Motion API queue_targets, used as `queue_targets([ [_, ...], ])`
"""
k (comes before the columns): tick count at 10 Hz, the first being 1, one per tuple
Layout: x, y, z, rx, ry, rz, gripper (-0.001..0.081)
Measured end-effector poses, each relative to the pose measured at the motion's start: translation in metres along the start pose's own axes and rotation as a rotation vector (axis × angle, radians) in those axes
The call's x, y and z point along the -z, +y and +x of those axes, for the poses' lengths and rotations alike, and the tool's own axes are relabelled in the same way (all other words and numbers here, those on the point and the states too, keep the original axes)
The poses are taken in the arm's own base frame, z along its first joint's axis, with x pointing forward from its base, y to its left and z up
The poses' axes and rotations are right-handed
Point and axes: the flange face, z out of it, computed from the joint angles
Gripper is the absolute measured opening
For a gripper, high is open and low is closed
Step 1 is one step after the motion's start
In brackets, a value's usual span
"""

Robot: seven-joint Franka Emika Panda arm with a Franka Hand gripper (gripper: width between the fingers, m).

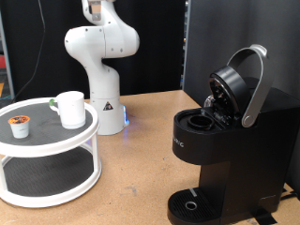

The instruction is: Make a cup of coffee with the keurig machine

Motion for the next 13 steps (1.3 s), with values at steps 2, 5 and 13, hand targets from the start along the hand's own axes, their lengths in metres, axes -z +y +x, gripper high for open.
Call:
queue_targets([
  [2, -0.005, 0.016, -0.02, 0.01, -0.009, 0.001, 0.0808],
  [5, -0.011, 0.042, -0.051, -0.004, -0.037, -0.015, 0.0808],
  [13, -0.029, 0.082, -0.099, 0.035, -0.058, -0.025, 0.0808],
])
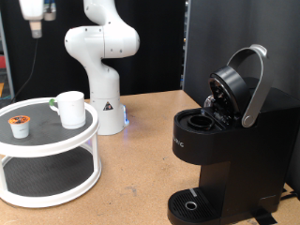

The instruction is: Make a cup of coffee with the keurig machine

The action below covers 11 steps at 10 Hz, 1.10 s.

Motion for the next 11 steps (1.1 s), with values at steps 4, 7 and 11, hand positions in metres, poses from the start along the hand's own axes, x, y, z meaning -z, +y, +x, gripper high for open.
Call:
queue_targets([
  [4, -0.016, 0.031, -0.019, 0.011, -0.018, -0.028, 0.0808],
  [7, -0.014, 0.04, -0.024, 0.042, 0.013, -0.079, 0.0808],
  [11, -0.015, 0.041, -0.024, 0.04, 0.014, -0.078, 0.0808],
])
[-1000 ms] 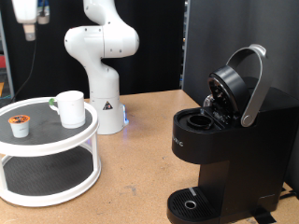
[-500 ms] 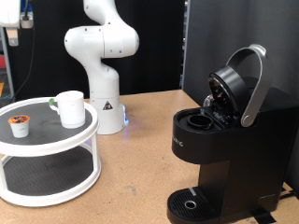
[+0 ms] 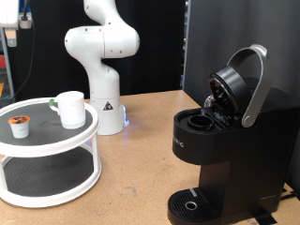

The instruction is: Make a cup of coffee with the keurig machine

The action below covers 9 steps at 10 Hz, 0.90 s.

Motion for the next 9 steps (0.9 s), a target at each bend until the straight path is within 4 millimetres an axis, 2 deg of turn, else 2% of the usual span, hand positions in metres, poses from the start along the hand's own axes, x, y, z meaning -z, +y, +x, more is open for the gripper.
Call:
queue_targets([
  [2, -0.009, -0.002, 0.0, 0.04, 0.0, 0.014, 0.0808],
  [5, -0.045, -0.005, 0.004, 0.022, -0.007, 0.0, 0.0808],
  [9, -0.091, 0.005, -0.006, -0.002, -0.02, -0.039, 0.0808],
])
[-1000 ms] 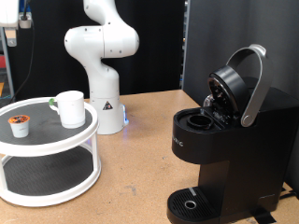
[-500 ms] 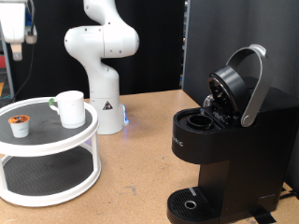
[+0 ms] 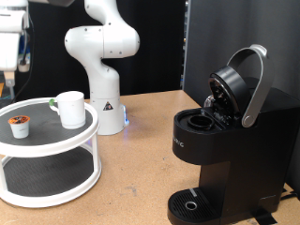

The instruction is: Make a cup of coffee with the keurig machine

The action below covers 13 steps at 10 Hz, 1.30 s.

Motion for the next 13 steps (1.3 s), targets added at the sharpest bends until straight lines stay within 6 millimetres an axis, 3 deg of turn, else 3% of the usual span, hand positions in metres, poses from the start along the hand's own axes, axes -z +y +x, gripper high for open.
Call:
queue_targets([
  [6, -0.051, 0.008, -0.001, -0.004, -0.013, -0.02, 0.0808],
  [13, -0.08, -0.007, 0.005, 0.012, 0.006, -0.012, 0.0808],
])
